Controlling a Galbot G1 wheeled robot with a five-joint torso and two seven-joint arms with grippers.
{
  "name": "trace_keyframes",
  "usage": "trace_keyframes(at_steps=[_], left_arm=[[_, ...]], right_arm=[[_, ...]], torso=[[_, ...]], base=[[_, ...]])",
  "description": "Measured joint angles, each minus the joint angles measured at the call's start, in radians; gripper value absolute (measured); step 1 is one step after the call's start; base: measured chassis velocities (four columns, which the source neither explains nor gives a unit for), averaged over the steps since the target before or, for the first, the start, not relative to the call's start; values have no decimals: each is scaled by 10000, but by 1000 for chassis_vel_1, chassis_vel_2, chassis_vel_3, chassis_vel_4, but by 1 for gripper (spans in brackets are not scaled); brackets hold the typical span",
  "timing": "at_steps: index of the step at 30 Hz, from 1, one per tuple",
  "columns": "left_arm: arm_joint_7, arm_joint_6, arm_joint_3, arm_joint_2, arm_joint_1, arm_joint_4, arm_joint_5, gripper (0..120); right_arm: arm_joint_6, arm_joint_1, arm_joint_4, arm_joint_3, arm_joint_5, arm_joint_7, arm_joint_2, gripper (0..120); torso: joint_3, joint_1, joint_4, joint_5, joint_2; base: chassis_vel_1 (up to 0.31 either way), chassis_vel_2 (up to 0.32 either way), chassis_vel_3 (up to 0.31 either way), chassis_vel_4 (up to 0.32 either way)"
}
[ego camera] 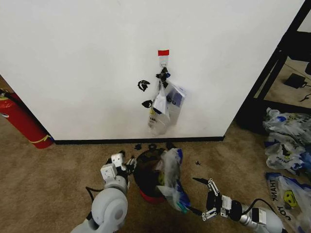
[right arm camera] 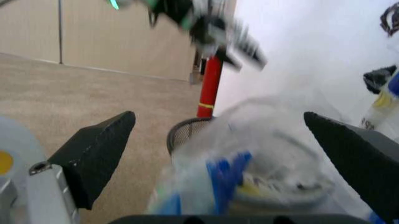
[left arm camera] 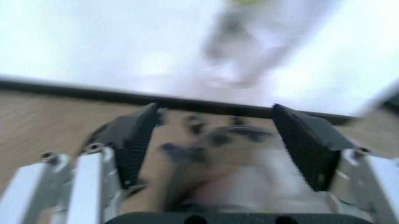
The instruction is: Pick up the garbage bag from the wall and place it over the trash bin.
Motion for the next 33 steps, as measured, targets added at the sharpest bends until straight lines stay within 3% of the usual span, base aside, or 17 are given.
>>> trace_keyframes(at_steps=[4,6,9,17,22,27,33], left_arm=[[67,1228,992,-60,-568,-537,-690,95],[-164,1688,1425,-94,-923,-484,-1280,99],[-280,1941,1760,-138,-1168,-334,-1541,100],[-798,2344,3054,-335,-2253,749,-1527,100],[-1183,2504,3731,-436,-2668,1547,-516,84],[-1232,2516,3673,-261,-2651,1656,121,68],[-1187,2304,3281,-157,-2585,1656,97,46]], right_arm=[[508,187,-394,-108,-1073,1803,-9,100],[688,240,-470,-164,-1589,3152,-24,100],[724,220,-442,-194,-1967,4061,-30,100],[790,124,-442,-229,-2479,4642,53,100],[817,88,-429,-280,-2466,4601,122,100],[864,97,-483,-277,-2412,4523,131,100],[871,148,-550,-388,-2297,4495,152,100]], torso=[[0,0,-3,1,0],[1,1,-2,1,-1],[1,1,-1,0,-1],[1,1,-2,0,-2],[1,1,-2,0,-2],[1,1,0,0,-2],[1,1,0,0,-2]], base=[[0,0,0,0],[0,0,0,0],[0,0,0,0],[0,0,0,0],[0,0,0,0],[0,0,0,0],[0,0,0,0]])
